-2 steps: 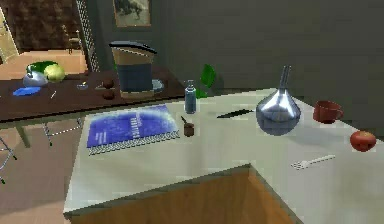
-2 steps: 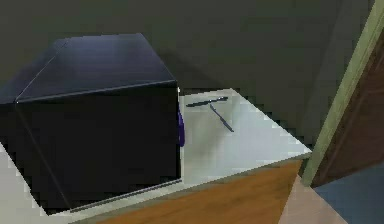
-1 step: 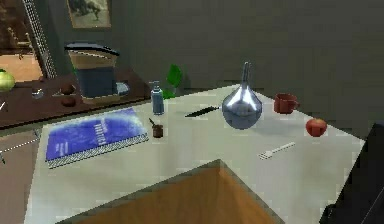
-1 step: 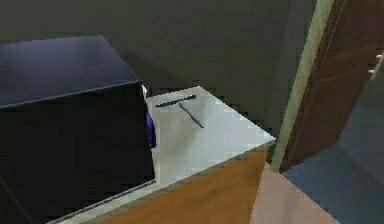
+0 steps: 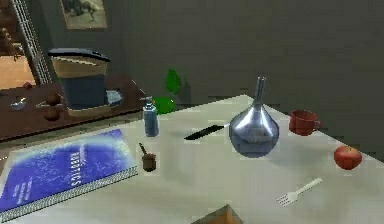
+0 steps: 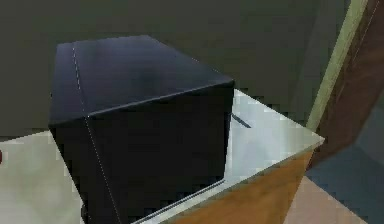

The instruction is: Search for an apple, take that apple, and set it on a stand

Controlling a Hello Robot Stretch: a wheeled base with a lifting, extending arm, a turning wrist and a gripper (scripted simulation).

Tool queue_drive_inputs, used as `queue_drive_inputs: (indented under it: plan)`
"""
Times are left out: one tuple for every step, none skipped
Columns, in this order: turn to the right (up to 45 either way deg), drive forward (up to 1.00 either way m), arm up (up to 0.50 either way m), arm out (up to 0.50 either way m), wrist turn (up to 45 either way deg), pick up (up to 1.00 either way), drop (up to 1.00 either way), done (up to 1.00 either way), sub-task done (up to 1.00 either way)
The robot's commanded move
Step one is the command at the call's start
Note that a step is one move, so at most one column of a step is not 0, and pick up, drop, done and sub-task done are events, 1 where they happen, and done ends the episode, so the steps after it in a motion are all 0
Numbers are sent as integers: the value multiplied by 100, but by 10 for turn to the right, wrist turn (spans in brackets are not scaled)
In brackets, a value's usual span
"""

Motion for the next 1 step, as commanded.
queue_drive_inputs:
  plan:
    - [-420,0,0,0,0,0,0,0,0]
